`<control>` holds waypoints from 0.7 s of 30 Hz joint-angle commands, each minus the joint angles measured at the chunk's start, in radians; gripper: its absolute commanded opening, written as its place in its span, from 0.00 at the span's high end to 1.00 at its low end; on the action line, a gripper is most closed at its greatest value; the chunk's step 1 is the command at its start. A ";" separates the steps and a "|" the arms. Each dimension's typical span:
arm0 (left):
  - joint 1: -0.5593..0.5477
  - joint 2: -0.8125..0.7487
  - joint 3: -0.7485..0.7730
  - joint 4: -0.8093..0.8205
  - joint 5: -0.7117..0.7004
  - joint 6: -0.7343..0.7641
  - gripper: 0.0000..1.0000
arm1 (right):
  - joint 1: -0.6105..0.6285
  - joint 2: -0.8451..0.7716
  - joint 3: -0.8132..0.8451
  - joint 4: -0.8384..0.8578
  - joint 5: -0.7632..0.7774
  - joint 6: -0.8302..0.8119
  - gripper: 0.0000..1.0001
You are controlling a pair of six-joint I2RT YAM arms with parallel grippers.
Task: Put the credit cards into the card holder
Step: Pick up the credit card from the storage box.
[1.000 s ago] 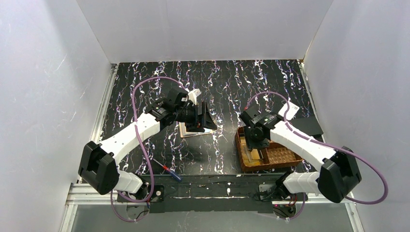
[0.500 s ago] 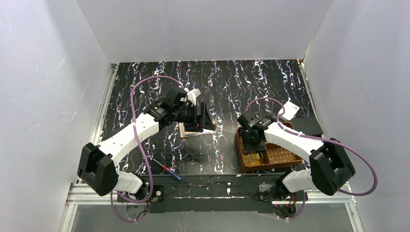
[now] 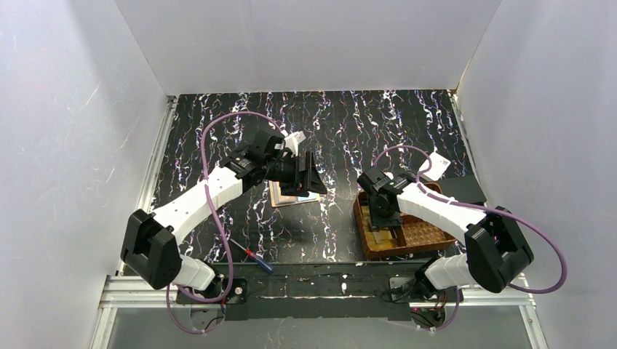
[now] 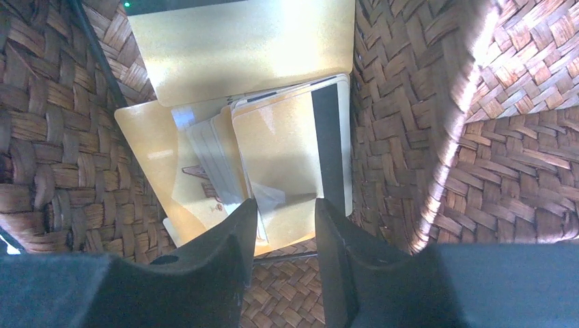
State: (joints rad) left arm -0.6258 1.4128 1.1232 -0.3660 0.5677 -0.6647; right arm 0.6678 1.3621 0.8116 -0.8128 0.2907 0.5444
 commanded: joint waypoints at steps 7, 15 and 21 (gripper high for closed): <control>-0.004 0.009 0.045 -0.005 0.036 0.023 0.23 | -0.007 -0.029 0.076 -0.102 0.099 -0.002 0.56; -0.004 0.014 0.052 0.000 0.044 0.022 0.23 | -0.007 -0.048 0.085 -0.129 0.098 -0.013 0.53; -0.005 0.008 0.047 -0.004 0.045 0.024 0.23 | -0.007 -0.047 0.081 -0.121 0.078 -0.026 0.43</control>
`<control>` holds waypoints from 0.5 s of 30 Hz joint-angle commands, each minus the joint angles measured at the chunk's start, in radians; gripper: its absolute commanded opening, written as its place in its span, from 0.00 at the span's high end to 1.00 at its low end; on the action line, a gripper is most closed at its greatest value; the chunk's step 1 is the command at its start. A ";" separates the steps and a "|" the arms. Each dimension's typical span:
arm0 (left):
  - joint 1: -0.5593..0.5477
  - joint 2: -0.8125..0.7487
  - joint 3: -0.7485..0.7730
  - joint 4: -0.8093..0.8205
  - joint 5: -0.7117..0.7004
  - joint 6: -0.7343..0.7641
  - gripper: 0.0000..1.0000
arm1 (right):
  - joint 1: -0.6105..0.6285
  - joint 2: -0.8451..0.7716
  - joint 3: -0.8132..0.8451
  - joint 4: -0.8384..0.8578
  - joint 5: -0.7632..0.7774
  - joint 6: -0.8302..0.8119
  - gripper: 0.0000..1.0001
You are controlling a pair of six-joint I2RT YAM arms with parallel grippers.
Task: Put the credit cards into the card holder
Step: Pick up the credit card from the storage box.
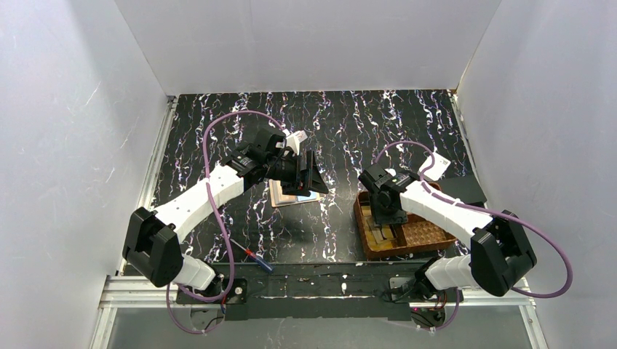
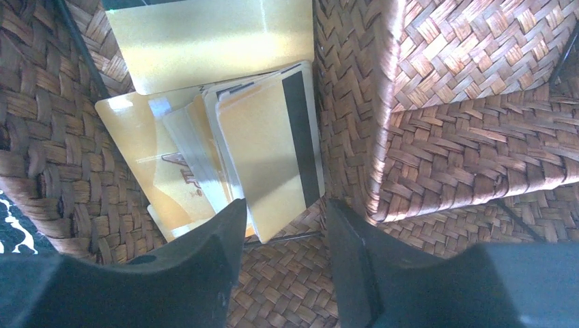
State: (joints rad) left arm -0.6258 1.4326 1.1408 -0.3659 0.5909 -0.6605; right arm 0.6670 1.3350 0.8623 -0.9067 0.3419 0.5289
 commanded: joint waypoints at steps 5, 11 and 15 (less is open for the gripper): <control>-0.005 -0.017 0.024 -0.001 0.022 0.018 0.23 | -0.006 -0.019 0.030 -0.024 0.021 -0.014 0.42; -0.005 -0.017 0.017 0.006 0.026 0.017 0.23 | -0.006 -0.003 0.017 0.027 -0.021 -0.035 0.38; -0.005 -0.013 0.017 0.009 0.030 0.016 0.23 | -0.007 0.056 0.020 0.090 -0.017 -0.045 0.35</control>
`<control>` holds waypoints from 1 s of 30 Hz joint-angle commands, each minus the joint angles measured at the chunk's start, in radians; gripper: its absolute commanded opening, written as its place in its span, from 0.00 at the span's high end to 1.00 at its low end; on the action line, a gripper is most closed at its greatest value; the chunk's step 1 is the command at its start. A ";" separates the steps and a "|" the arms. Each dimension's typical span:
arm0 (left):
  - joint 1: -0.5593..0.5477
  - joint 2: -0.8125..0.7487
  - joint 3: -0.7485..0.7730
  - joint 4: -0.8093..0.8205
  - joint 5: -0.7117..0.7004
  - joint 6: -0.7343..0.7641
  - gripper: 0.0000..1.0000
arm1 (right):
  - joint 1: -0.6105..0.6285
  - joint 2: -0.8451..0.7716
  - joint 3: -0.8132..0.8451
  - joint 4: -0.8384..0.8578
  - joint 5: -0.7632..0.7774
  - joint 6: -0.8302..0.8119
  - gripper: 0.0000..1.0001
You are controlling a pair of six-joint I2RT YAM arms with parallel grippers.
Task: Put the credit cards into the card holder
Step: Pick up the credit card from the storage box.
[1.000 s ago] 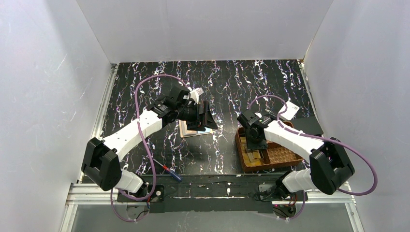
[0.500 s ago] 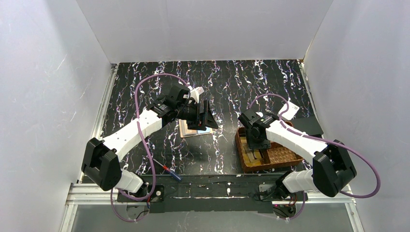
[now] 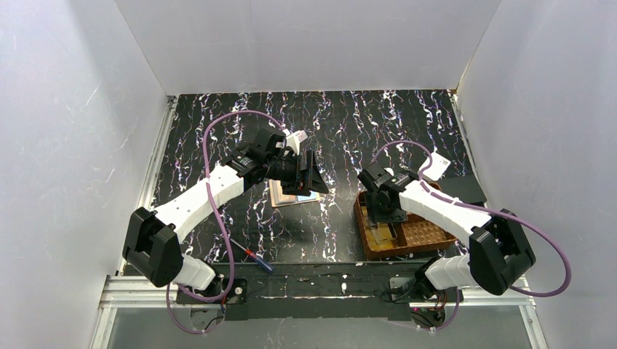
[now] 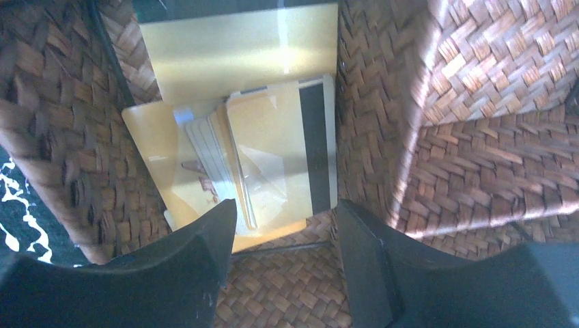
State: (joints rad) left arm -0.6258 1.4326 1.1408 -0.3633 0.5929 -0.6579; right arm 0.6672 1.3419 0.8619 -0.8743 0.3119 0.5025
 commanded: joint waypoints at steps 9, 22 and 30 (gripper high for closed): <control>-0.005 -0.032 0.017 -0.020 0.013 0.027 0.23 | -0.008 0.071 0.015 0.052 0.054 -0.015 0.39; -0.004 -0.026 0.020 -0.008 0.028 0.022 0.23 | -0.009 0.058 0.018 0.033 0.066 -0.011 0.45; -0.005 -0.028 0.015 0.000 0.030 0.017 0.23 | -0.009 0.056 0.019 0.029 0.060 -0.015 0.39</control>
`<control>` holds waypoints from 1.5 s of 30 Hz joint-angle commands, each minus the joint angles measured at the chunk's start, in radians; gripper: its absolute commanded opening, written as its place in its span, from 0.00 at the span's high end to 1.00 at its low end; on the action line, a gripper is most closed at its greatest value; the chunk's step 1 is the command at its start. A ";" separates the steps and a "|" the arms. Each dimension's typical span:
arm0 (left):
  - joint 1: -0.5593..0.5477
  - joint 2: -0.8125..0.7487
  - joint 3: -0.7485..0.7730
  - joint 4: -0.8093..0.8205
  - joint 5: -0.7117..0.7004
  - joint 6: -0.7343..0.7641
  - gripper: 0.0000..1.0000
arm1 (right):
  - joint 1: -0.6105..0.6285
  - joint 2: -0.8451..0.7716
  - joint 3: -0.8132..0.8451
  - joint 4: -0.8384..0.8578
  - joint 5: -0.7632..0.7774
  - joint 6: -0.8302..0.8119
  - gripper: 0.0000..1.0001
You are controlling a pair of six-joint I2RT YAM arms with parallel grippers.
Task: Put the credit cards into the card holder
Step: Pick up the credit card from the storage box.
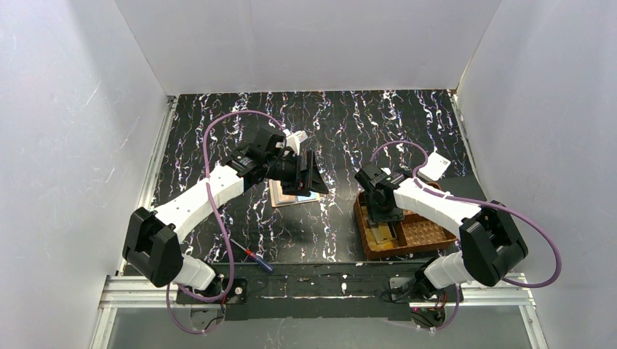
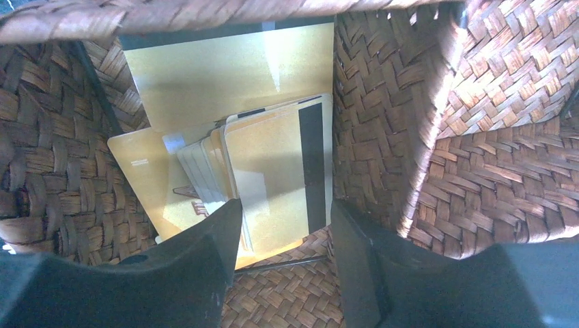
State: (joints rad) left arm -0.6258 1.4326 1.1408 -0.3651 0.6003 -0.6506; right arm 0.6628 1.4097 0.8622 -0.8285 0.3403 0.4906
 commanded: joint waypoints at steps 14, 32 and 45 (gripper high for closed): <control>-0.005 -0.034 0.012 -0.003 0.021 0.014 0.23 | -0.007 -0.006 0.020 -0.022 0.045 0.002 0.39; -0.005 -0.036 0.015 -0.004 0.023 0.014 0.23 | -0.007 -0.028 0.053 -0.085 0.091 0.017 0.54; -0.005 -0.034 0.021 0.005 0.030 0.005 0.23 | -0.007 -0.015 0.120 -0.198 0.189 0.012 0.67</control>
State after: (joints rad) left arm -0.6258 1.4326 1.1408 -0.3651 0.6070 -0.6507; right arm 0.6617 1.4014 0.9463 -0.9456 0.4407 0.5001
